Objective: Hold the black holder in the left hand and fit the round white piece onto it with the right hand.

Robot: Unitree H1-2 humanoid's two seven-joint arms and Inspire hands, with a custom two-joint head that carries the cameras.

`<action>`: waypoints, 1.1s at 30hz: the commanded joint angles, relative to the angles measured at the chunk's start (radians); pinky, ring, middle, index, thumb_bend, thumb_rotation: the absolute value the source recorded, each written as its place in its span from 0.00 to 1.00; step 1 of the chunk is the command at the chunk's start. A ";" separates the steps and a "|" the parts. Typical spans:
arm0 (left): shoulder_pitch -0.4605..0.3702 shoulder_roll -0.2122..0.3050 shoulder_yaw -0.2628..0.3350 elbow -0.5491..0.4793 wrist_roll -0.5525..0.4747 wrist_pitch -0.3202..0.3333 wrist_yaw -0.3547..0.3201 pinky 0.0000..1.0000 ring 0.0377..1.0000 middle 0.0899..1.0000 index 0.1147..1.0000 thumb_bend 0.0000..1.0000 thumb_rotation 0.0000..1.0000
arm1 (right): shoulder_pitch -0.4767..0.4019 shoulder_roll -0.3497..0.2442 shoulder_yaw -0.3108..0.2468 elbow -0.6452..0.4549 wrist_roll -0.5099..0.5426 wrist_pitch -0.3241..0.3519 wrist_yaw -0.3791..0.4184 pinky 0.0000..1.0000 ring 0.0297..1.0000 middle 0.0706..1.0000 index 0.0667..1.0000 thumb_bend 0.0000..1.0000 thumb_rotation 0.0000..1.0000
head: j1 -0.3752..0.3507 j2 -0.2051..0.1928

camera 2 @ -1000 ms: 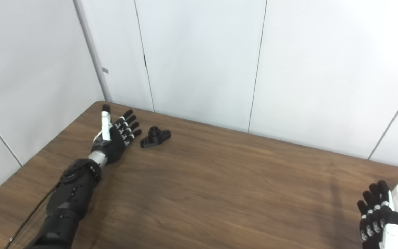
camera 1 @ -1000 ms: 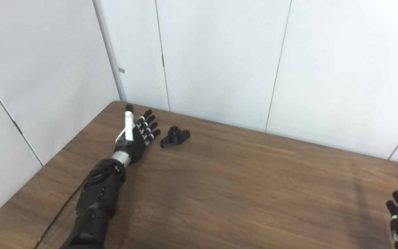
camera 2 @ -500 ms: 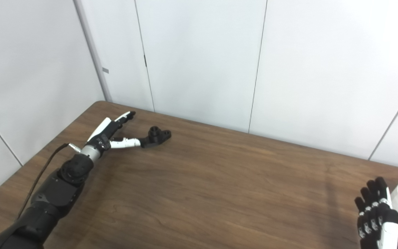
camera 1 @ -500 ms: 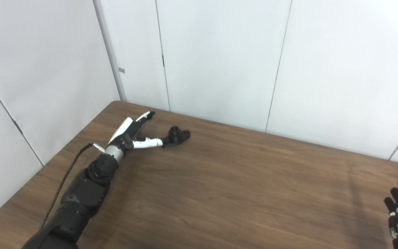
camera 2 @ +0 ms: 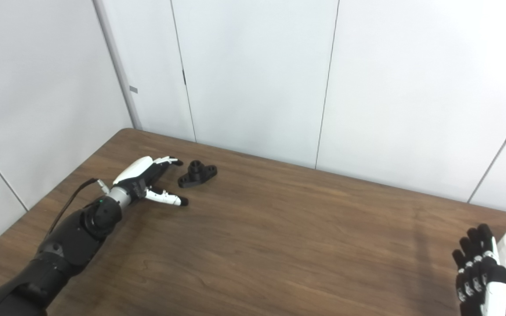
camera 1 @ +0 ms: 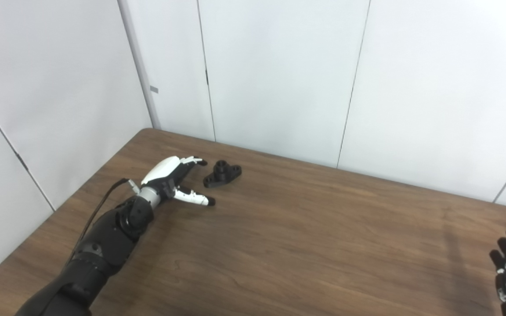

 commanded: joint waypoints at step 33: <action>-0.158 0.009 -0.122 0.151 0.096 0.008 0.073 1.00 1.00 0.97 0.77 1.00 0.46 | -0.012 -0.009 -0.007 -0.073 0.017 0.013 0.009 1.00 1.00 1.00 1.00 0.57 1.00 | -0.019 0.016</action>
